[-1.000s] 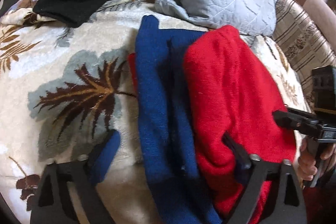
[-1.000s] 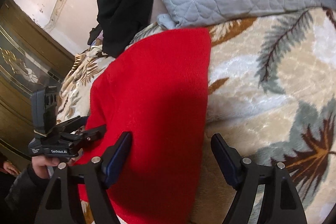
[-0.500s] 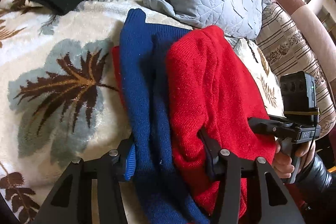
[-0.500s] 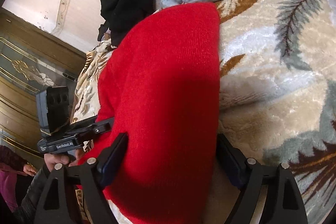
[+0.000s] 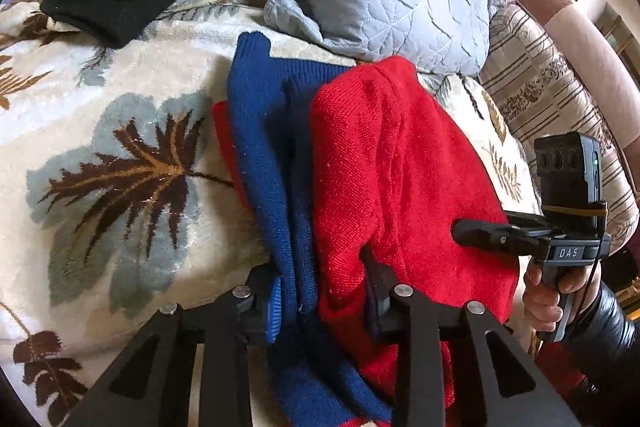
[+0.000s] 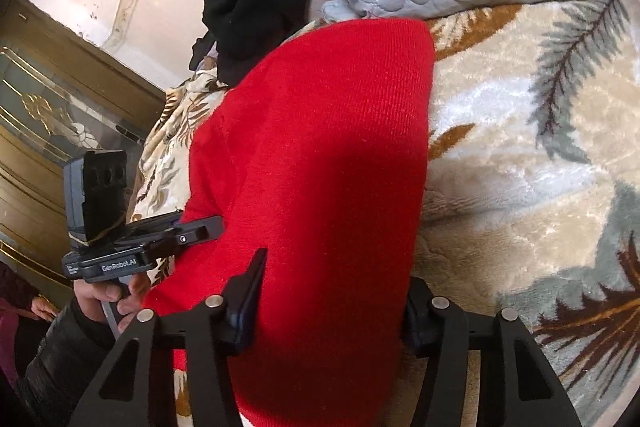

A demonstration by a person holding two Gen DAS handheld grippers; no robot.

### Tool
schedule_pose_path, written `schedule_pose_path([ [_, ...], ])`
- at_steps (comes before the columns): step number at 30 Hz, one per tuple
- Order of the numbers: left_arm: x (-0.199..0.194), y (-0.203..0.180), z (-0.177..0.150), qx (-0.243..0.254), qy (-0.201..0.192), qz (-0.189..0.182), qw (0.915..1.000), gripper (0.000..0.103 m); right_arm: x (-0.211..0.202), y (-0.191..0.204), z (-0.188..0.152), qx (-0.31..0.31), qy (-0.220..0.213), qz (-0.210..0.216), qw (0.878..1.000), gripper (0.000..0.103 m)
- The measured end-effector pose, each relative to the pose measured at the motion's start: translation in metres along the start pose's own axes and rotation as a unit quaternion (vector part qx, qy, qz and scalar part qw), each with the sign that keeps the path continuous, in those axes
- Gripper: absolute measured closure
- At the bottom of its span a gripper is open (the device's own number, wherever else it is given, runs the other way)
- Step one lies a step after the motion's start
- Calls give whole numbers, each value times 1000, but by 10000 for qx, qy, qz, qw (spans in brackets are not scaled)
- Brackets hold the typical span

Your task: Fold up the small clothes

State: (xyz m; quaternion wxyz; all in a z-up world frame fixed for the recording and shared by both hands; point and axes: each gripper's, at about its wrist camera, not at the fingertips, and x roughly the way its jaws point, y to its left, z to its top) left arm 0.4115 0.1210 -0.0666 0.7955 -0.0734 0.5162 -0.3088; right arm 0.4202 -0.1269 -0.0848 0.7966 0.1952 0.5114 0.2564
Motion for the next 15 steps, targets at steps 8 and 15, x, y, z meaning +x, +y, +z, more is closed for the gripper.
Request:
schedule_pose_path([
  [8, -20, -10, -5, 12, -217, 64, 9997, 71, -16, 15, 3, -286, -118, -63, 9995, 54],
  [15, -54, -16, -12, -138, -558, 62, 9983, 71, -35, 35, 7, -531, -240, 35, 9983, 56],
])
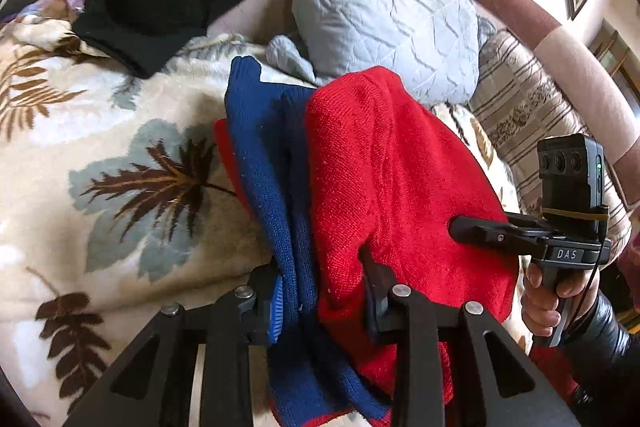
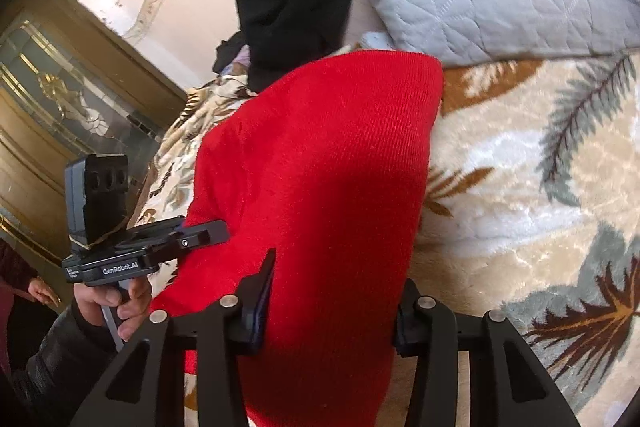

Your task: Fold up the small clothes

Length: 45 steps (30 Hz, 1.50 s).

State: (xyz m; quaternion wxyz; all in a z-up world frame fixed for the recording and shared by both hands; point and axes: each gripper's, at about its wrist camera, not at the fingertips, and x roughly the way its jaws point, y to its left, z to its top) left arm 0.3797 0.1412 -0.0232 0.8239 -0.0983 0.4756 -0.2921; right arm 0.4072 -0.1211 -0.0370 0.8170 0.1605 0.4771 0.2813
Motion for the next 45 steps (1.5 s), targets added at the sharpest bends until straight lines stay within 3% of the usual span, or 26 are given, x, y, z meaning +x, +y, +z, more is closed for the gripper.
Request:
schedule_pose_path([
  [5, -37, -2, -6, -103, -245, 184, 9995, 71, -7, 29, 8, -250, -47, 89, 9996, 56],
  [10, -95, -4, -27, -172, -584, 685, 9958, 71, -10, 71, 9, -592, -44, 350, 9976, 56],
  [15, -151, 4, -66, -485, -844, 1193, 9881, 71, -1, 125, -1, -990, 99, 671, 9928, 56],
  [22, -217, 22, -148, -1138, -1192, 1817, 9695, 71, 24, 205, -41, -1630, 529, 1149, 9785, 56],
  [27, -223, 41, -194, -1499, -1194, 2201, 9565, 71, 56, 244, -73, -2067, 853, 1245, 9667, 56],
  [31, -205, 63, -222, -1777, -1033, 2381, 9492, 70, 88, 251, -101, -2233, 1192, 1174, 9603, 56],
  [36, -187, 80, -239, -1941, -1018, 2392, 9459, 70, 128, 242, -123, -2299, 1502, 906, 9573, 56],
  [39, -184, 77, -240, -1791, -980, 2502, 9464, 69, 133, 230, -121, -2107, 1562, 1025, 9595, 55],
  [41, -185, 78, -243, -1845, -1022, 2491, 9452, 65, 132, 229, -122, -2137, 1603, 1010, 9584, 52],
  [45, -188, 69, -243, -1729, -1023, 2826, 9380, 48, 129, 231, -121, -2162, 1594, 928, 9588, 40],
])
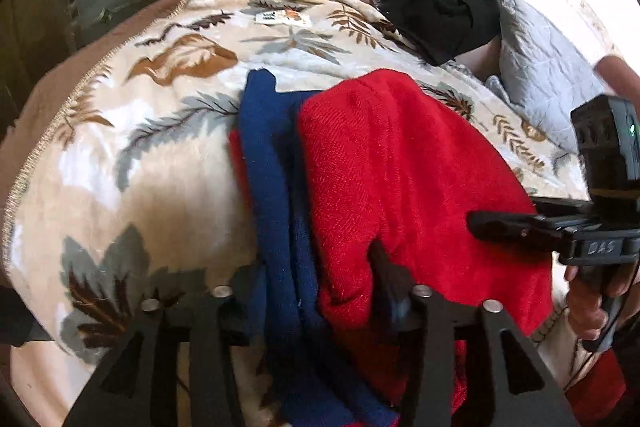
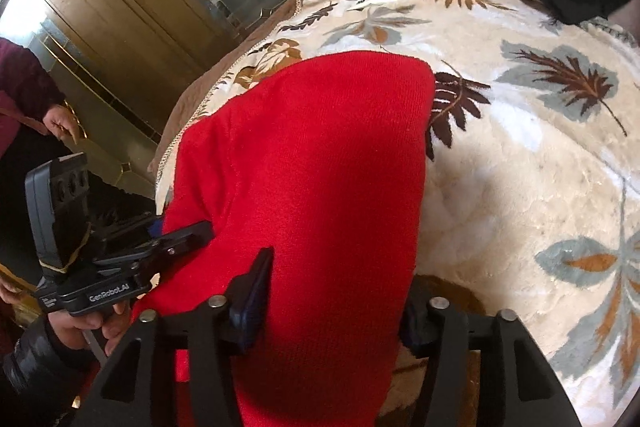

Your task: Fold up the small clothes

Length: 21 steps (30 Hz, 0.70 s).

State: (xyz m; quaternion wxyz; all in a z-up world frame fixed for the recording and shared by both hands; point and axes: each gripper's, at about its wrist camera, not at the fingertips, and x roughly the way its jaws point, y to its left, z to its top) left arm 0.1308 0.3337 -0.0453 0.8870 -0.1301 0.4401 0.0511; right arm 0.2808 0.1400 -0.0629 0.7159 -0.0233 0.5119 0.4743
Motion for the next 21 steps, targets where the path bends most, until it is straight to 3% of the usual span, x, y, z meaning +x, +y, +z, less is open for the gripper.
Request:
schedule_pose_path([
  [2, -6, -3, -1, 40, -53, 126, 9999, 43, -4, 2, 1, 49, -15, -34, 10000, 37],
  [4, -14, -6, -3, 38, -132, 275, 9995, 29, -8, 5, 4, 83, -47, -107, 9999, 34],
  [9, -37, -16, -13, 42, -316, 615, 9976, 28, -35, 19, 1, -74, -401, -292, 9987, 18],
  [14, -64, -26, -25, -47, -542, 929, 9942, 25, -67, 42, -6, -380, -834, -722, 9932, 17],
  [21, -106, -39, -42, -290, -898, 1314, 9868, 24, -102, 78, -32, -754, -1419, -1505, 9755, 17],
])
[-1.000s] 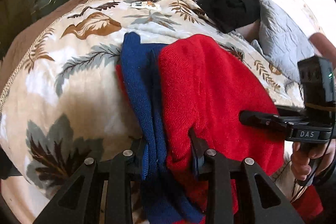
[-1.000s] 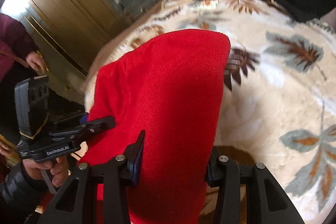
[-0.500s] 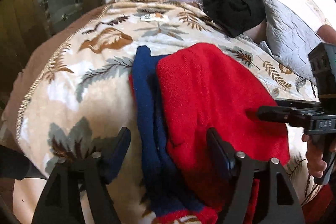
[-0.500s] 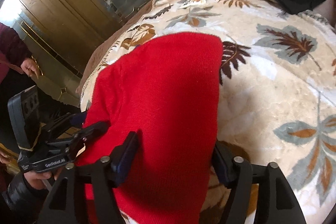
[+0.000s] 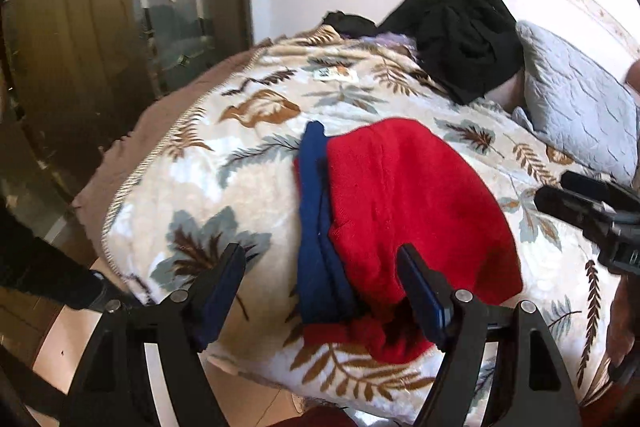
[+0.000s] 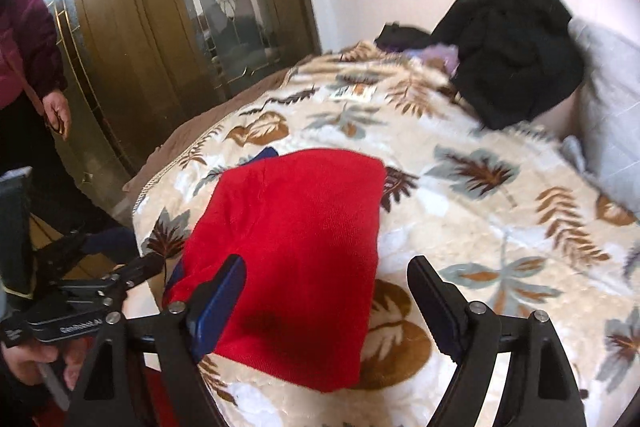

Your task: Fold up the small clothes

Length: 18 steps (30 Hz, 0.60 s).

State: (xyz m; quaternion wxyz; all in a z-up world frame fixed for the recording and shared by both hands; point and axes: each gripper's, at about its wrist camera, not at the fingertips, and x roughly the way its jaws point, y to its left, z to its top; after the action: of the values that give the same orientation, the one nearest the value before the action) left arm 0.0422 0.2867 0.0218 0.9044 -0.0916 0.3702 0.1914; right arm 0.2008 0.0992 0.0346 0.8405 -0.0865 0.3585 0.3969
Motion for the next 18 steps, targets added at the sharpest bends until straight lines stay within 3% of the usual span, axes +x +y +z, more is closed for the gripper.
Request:
schedule_pose_path([
  [6, -46, -6, -19, -137, -200, 106, 9997, 21, -48, 15, -27, -89, -386, -474, 9981, 17],
  [12, -85, -13, -41, -231, -270, 118, 9993, 20, -102, 22, -60, -41, -608, -685, 9958, 17],
  [18, -112, -20, -71, -292, -206, 163, 9992, 17, -133, 30, -96, 44, -555, -639, 9964, 17],
])
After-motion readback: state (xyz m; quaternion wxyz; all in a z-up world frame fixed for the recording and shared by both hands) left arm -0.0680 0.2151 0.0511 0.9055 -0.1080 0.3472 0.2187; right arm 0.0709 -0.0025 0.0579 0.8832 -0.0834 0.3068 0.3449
